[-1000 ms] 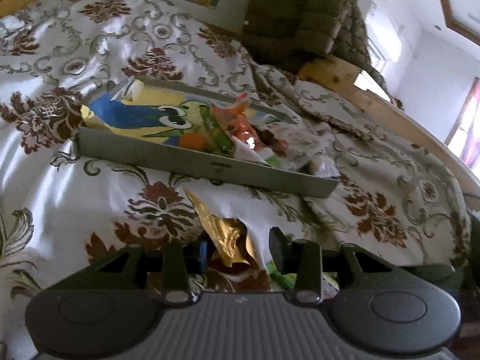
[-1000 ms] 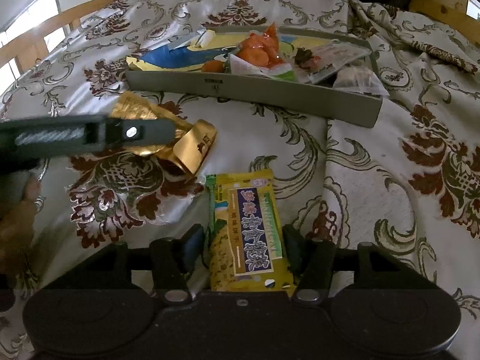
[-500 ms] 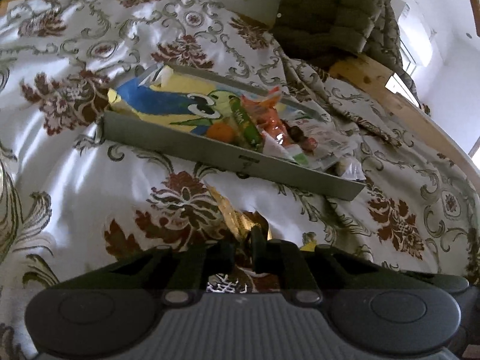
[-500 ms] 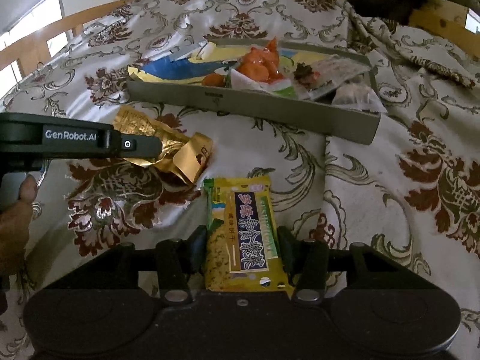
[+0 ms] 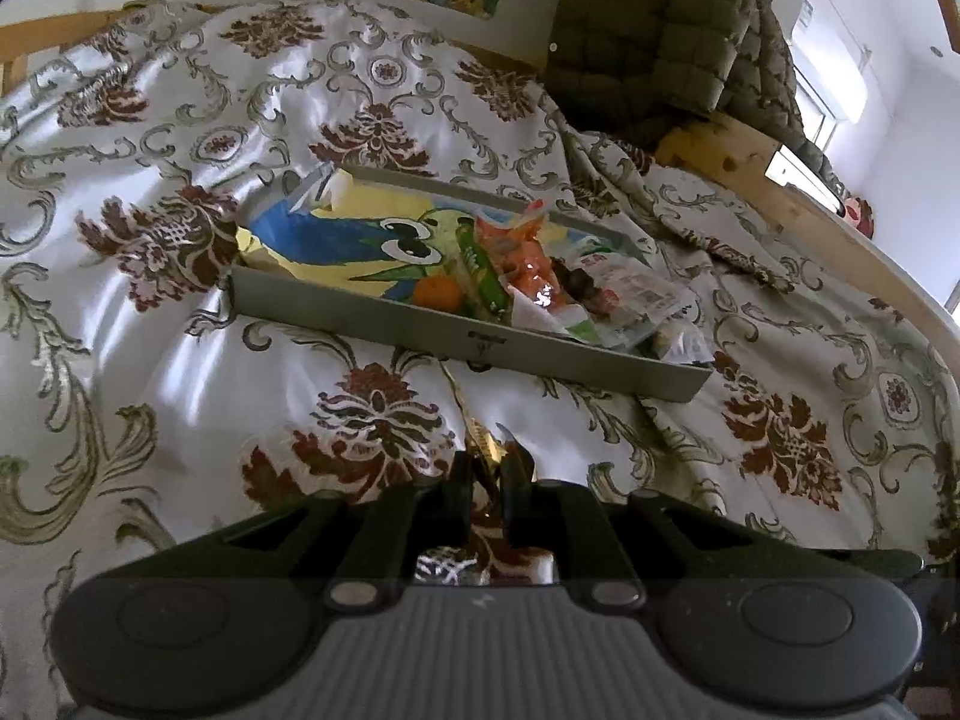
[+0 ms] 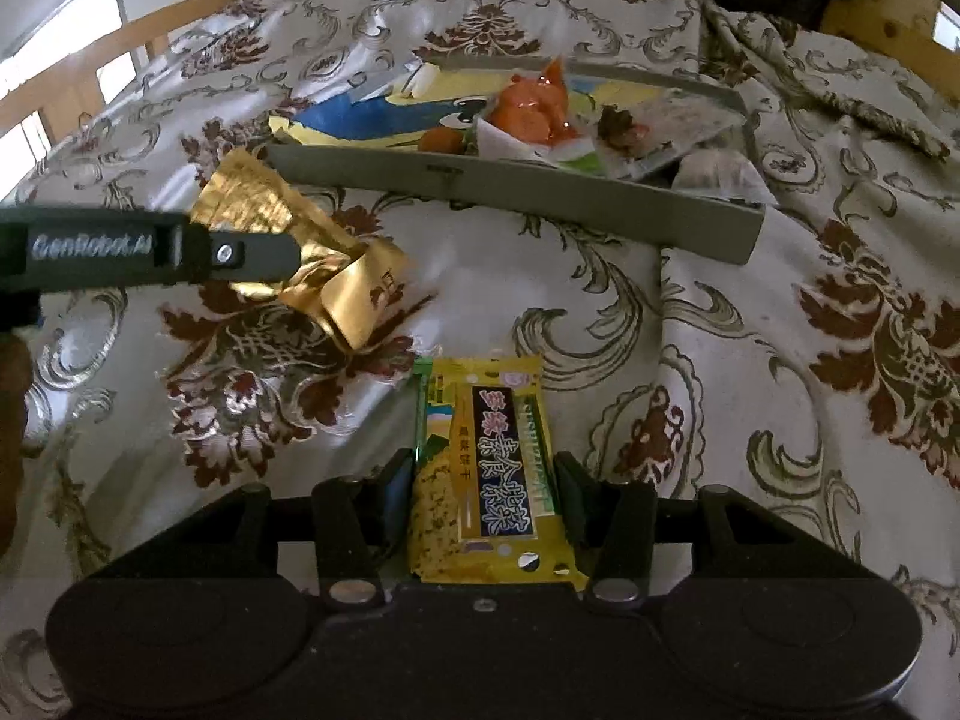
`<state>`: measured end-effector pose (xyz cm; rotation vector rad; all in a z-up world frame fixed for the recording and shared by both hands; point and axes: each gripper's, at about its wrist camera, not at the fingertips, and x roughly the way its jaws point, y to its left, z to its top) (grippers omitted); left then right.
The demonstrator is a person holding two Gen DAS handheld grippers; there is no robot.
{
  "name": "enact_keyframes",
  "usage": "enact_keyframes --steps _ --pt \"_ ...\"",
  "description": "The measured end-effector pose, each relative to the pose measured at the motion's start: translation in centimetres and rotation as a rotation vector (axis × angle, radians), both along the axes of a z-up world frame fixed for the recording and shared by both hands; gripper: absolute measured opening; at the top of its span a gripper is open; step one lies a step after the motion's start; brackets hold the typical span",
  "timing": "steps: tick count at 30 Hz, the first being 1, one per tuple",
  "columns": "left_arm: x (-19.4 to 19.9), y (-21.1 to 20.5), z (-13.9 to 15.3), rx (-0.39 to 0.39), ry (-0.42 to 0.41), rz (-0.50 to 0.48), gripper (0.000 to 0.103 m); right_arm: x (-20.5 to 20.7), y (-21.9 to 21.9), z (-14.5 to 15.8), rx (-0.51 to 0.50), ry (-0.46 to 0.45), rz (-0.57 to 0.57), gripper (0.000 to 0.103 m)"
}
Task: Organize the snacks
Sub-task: 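Lift and carry the gold foil packet and biscuit packet over the frog tray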
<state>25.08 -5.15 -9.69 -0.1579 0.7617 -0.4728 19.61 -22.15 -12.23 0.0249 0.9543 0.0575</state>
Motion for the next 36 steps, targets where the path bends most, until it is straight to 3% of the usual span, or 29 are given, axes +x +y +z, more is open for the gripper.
enact_keyframes --steps 8,18,27,36 --pt "-2.2 0.2 2.5 -0.026 -0.055 0.006 0.010 -1.9 -0.7 3.2 0.069 -0.104 -0.022 0.051" --pt "-1.7 -1.1 7.6 -0.052 -0.195 0.045 0.010 -1.5 -3.5 7.4 0.162 -0.352 -0.080 0.051" --pt "3.6 -3.2 9.2 -0.049 -0.237 0.072 0.010 4.5 -5.8 9.6 0.157 -0.489 -0.059 0.051" --pt "11.4 -5.4 7.8 -0.025 -0.236 0.099 0.010 12.8 -8.9 7.8 0.159 -0.534 -0.109 0.051"
